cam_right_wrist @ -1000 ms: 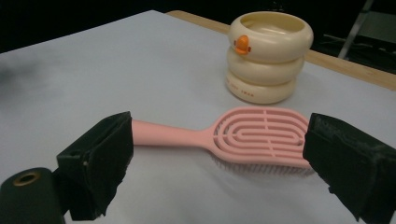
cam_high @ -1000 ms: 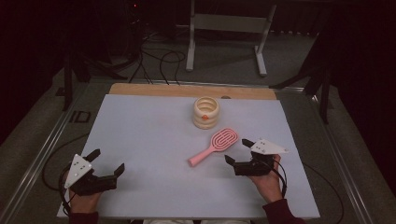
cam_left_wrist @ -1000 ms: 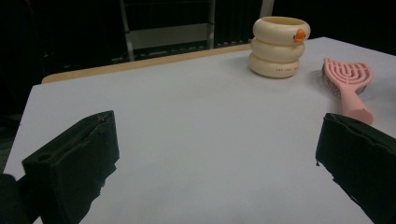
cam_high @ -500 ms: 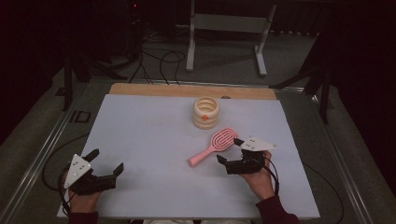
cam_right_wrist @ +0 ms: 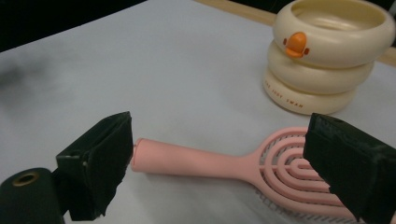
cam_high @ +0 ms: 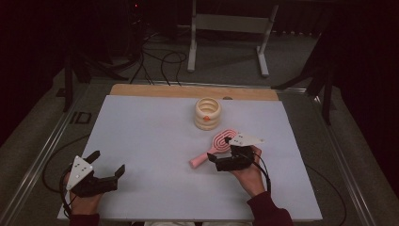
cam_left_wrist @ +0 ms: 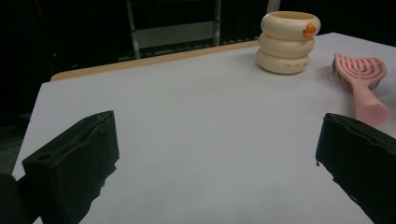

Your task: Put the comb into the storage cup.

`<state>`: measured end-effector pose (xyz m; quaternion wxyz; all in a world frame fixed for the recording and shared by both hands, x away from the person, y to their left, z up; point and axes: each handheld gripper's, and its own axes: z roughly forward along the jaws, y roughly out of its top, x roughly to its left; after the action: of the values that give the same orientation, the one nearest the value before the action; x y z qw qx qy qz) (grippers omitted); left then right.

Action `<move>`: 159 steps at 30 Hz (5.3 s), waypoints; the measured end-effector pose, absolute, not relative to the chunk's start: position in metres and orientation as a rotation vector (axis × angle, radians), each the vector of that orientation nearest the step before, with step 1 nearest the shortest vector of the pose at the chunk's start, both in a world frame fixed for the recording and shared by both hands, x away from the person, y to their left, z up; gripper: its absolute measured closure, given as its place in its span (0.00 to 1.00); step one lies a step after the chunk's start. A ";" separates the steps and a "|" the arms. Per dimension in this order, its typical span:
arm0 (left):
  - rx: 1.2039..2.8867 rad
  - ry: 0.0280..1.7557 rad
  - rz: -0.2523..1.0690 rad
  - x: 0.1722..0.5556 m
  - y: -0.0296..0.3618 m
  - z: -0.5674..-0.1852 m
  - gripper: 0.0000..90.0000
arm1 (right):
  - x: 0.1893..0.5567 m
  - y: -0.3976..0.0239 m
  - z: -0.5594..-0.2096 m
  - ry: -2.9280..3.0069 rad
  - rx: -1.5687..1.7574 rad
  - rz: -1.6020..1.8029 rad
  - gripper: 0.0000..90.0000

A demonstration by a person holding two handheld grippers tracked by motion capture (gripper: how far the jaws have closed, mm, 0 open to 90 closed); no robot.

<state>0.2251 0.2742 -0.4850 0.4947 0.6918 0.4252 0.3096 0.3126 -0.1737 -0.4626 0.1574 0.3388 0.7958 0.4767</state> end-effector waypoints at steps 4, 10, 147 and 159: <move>1.674 1.035 0.754 0.225 0.275 -0.486 0.00 | 0.318 -0.165 -0.465 2.298 0.971 1.354 0.10; 1.684 1.045 0.756 0.227 0.275 -0.488 0.00 | 0.325 -0.151 -0.471 2.310 1.001 1.334 0.21; 1.662 1.044 0.778 0.226 0.277 -0.487 0.00 | 0.240 -0.301 -0.466 1.911 1.088 1.418 0.11; 1.665 1.041 0.776 0.227 0.277 -0.487 0.00 | 0.235 -0.302 -0.473 1.931 1.096 1.396 0.10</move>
<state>0.2272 0.2769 -0.4872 0.4927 0.6861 0.4292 0.3198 0.2351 -0.3021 -0.4729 0.2566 0.4038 0.7117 0.5145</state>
